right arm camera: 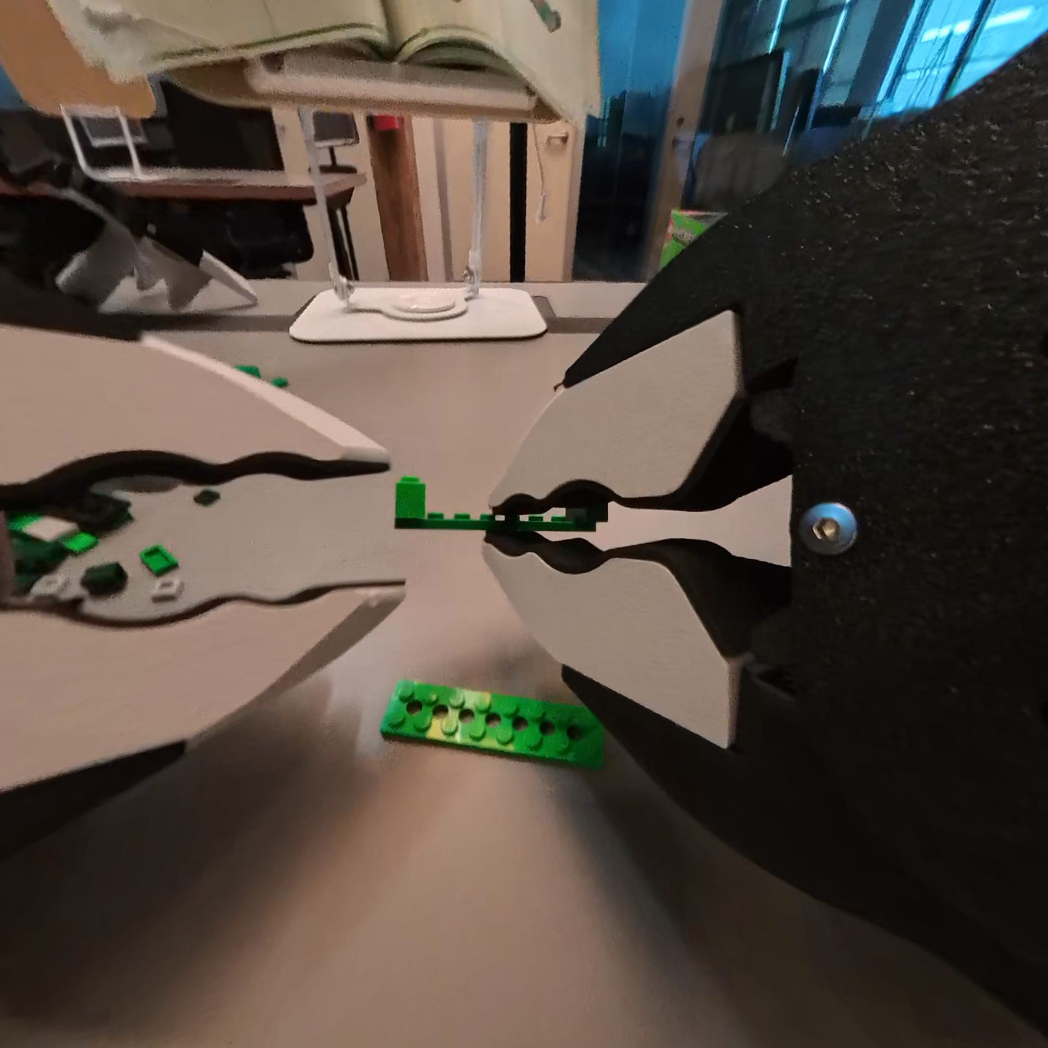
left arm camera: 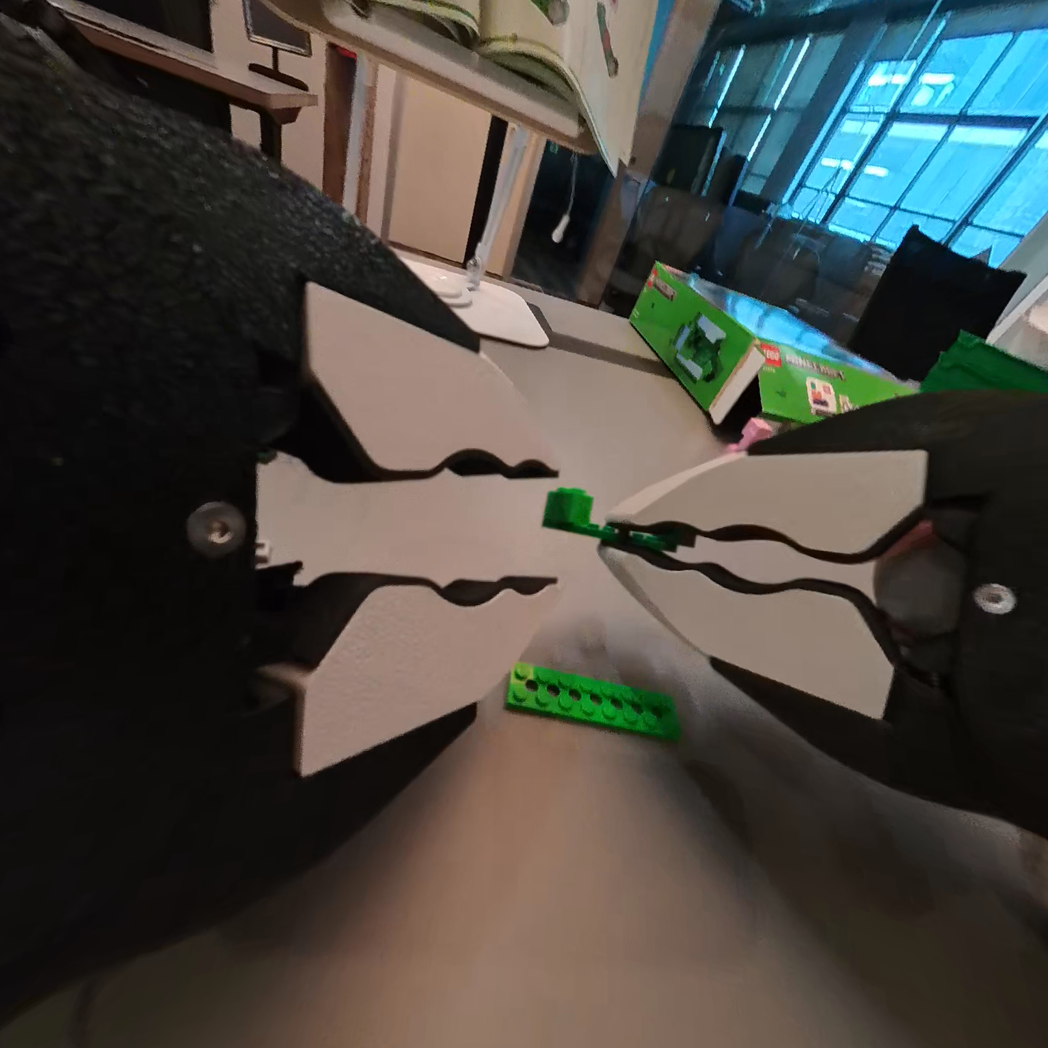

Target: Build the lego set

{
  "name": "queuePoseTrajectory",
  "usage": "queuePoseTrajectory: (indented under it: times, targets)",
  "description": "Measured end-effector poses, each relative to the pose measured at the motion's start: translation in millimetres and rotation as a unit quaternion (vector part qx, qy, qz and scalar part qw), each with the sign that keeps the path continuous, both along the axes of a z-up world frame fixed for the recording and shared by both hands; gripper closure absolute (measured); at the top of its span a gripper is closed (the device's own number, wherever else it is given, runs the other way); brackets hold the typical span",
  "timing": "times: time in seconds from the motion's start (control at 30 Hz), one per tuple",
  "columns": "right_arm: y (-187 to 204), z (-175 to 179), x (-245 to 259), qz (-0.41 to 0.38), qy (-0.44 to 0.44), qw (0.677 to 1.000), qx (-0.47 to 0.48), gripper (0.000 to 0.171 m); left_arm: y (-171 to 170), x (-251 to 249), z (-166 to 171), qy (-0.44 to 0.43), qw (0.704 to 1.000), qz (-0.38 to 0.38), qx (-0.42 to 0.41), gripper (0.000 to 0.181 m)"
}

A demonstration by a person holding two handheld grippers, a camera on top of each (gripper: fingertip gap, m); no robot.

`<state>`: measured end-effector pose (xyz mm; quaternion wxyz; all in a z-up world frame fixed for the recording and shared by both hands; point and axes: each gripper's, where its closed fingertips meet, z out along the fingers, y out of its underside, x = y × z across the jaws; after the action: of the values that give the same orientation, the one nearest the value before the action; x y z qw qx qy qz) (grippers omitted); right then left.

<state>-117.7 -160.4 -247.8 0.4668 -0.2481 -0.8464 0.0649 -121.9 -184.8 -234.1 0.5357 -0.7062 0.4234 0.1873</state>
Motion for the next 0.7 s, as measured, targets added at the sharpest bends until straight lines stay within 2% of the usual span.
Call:
queuePoseTrajectory:
  times: [0.07, 0.13, 0.23, 0.3, 0.47, 0.7]
  targets:
    - [-1, 9, -1, 0.008, 0.028, 0.998, -0.053, 0.166, 0, -5, 7, -0.022, 0.999, 0.01, 0.024, 0.147]
    - [-16, 21, 0, 0.047, 0.053, 0.983, -0.17, 0.166, -2, -5, 19, -0.074, 0.995, 0.006, 0.06, 0.153]
    - [-40, 45, 7, 0.127, 0.074, 0.926, -0.347, 0.166, -6, 3, 36, -0.192, 0.978, -0.02, 0.075, 0.159]
    - [-48, 57, 11, 0.163, 0.085, 0.888, -0.422, 0.166, -11, 8, 49, -0.261, 0.961, -0.046, 0.079, 0.165]
    - [-59, 63, 13, 0.196, 0.083, 0.847, -0.487, 0.167, -21, 19, 60, -0.334, 0.935, -0.1, 0.065, 0.177]
    - [-62, 65, 16, 0.21, 0.076, 0.831, -0.51, 0.167, -29, 22, 65, -0.398, 0.905, -0.142, 0.042, 0.17]
